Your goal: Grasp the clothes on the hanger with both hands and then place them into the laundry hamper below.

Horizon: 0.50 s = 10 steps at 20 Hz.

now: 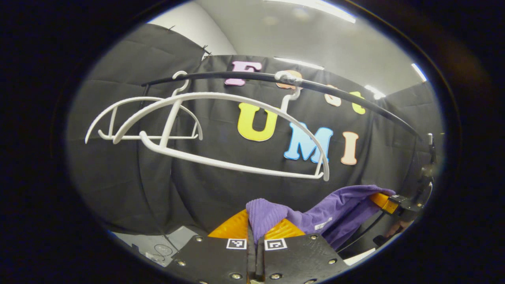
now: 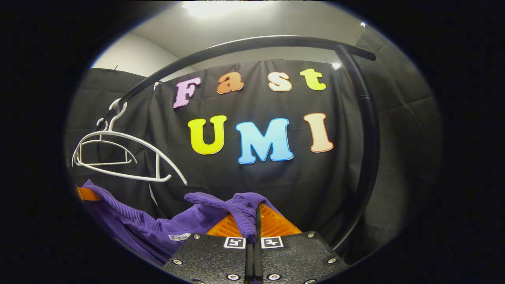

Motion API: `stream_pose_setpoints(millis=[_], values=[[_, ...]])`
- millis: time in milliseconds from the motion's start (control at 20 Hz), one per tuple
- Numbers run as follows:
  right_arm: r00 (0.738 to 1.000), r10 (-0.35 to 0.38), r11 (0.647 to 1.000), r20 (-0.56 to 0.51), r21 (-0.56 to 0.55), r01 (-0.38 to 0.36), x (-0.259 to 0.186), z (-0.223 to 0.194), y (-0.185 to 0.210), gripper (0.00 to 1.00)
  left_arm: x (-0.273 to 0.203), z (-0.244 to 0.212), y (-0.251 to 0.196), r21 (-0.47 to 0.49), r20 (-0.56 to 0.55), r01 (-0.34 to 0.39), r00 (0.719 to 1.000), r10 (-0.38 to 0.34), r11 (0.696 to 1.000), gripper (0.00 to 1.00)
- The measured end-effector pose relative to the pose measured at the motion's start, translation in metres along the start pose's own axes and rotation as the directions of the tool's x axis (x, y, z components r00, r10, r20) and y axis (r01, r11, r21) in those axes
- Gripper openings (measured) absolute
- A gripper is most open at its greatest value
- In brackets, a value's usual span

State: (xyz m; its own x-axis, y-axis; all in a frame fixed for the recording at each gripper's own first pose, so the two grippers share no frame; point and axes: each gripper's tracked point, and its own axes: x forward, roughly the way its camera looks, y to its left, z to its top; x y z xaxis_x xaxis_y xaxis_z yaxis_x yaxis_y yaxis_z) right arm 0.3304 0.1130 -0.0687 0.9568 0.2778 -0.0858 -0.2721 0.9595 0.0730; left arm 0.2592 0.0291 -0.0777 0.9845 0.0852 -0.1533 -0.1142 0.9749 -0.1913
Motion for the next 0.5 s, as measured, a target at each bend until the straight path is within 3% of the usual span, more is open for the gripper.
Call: stream_pose_setpoints(millis=[250,300,350,400,450,500], values=[[0.997,-0.078,0.997,-0.029,-0.011,0.077,-0.048,-0.008,0.018,0.0,-0.032,-0.01,0.022,0.012,-0.023,0.101,0.995,-0.101,0.995,0.01],[0.994,-0.101,0.995,-0.035,-0.014,0.1,-0.059,-0.009,0.025,0.0,-0.038,-0.013,0.029,0.028,-0.031,0.125,0.992,-0.124,0.992,0.07],[0.991,-0.126,0.992,-0.042,-0.012,0.125,-0.073,-0.011,0.031,0.0,-0.045,-0.015,0.038,0.049,-0.027,0.142,0.99,-0.141,0.989,0.07],[0.989,-0.141,0.99,-0.045,-0.006,0.141,-0.086,-0.013,0.04,0.0,-0.051,-0.017,0.046,0.06,-0.029,0.16,0.987,-0.159,0.985,0.01],[0.987,-0.155,0.988,-0.049,-0.008,0.155,-0.1,-0.014,0.049,0.0,-0.058,-0.023,0.054,0.058,-0.035,0.179,0.984,-0.177,0.982,0.07],[0.984,-0.17,0.985,-0.056,-0.018,0.169,-0.114,-0.018,0.057,0.0,-0.064,-0.027,0.061,0.047,-0.044,0.199,0.979,-0.197,0.979,0.07]])
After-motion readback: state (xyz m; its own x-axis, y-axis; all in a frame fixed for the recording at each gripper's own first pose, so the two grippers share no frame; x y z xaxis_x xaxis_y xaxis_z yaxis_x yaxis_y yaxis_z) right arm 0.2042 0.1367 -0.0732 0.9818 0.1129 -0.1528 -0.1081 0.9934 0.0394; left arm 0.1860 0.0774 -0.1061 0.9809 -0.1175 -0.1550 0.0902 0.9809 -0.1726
